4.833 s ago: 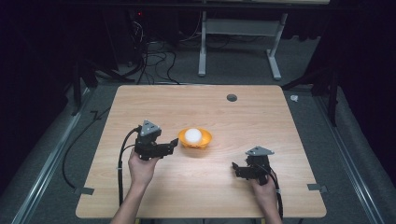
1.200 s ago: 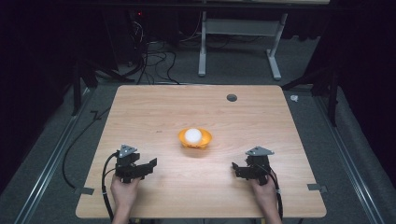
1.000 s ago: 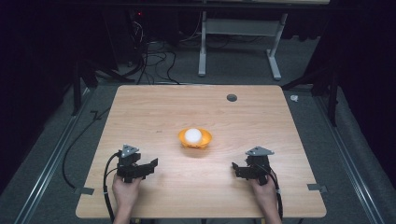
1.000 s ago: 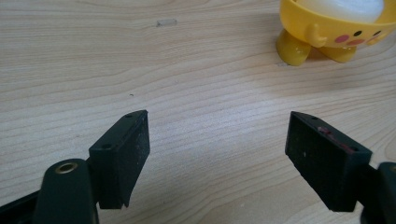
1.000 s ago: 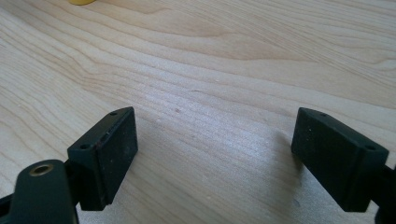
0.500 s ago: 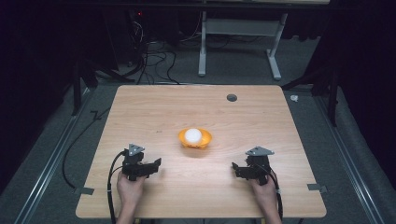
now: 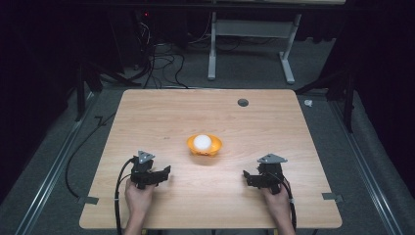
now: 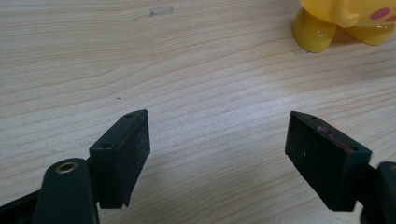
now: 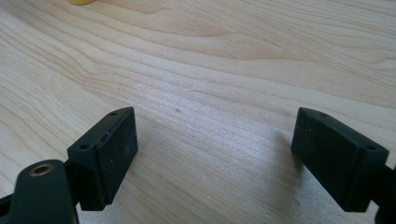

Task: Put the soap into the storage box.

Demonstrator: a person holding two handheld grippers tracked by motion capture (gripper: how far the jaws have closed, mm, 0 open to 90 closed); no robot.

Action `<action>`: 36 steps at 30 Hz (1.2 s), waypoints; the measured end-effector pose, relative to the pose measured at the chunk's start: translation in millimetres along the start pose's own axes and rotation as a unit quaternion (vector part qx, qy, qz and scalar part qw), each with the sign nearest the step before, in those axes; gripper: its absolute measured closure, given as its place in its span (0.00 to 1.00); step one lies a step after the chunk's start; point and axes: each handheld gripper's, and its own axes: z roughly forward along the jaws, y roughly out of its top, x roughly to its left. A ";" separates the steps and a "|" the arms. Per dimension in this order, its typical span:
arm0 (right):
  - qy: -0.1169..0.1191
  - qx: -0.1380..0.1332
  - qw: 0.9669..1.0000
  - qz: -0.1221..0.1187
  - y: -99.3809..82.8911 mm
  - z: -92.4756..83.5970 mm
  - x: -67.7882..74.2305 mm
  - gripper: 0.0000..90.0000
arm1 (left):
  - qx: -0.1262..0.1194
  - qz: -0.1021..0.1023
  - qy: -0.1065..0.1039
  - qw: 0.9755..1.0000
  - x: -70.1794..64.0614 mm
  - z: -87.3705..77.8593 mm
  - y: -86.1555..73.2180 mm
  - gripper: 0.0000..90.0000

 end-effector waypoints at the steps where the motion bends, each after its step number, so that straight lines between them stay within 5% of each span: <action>1: 0.000 0.000 1.000 0.000 0.0 0.0 0.0 0.17 | 0.000 0.000 0.000 1.000 0.0 0.0 0.0 0.25; 36: 0.000 0.001 1.000 0.000 0.1 -0.1 -0.1 0.17 | 0.015 0.030 0.018 0.999 -9.1 16.0 -2.2 0.25</action>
